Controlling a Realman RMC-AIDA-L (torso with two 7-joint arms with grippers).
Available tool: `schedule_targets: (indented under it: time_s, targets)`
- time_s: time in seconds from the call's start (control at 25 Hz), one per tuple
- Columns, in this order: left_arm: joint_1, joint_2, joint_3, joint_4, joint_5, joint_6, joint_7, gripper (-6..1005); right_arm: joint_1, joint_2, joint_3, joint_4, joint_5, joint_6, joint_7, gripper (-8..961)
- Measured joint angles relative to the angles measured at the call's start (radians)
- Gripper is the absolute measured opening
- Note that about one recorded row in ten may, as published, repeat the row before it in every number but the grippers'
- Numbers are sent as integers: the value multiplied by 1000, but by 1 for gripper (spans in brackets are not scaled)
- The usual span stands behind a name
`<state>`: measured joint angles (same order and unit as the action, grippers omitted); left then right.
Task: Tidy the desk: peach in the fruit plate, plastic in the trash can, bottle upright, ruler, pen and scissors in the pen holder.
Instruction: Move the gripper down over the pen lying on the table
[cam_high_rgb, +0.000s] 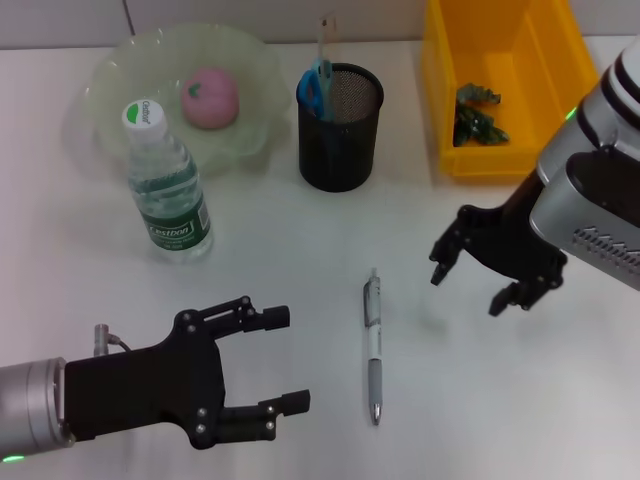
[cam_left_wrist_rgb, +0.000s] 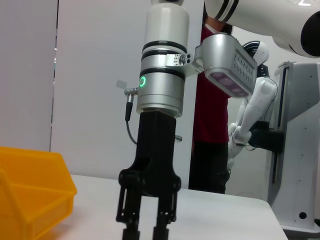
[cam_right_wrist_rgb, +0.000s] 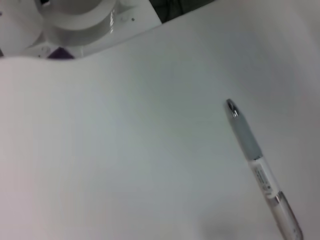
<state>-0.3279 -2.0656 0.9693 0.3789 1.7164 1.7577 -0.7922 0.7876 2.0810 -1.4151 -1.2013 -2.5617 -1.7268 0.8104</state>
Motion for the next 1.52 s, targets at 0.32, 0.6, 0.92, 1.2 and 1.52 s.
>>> schedule_targets:
  time_s: [0.32, 0.6, 0.92, 1.2, 1.52]
  targets:
    - [7, -1, -8, 0, 0, -3, -8, 793, 54, 1, 3, 143, 75, 108, -111, 651]
    - [7, -2, -16, -5, 0, -13, -8, 792, 106, 1, -1, 255, 77, 184, -148, 649]
    - [4, -5, -19, -7, 0, -15, -5, 792, 154, 2, 11, 366, 122, 249, -219, 647]
    - [1, -4, -30, -4, 0, -16, -4, 792, 147, 3, 79, 317, 132, 257, -127, 648]
    - [9, -3, -31, 6, 1, -17, 37, 792, 74, 0, 171, 142, 137, 270, 413, 648]
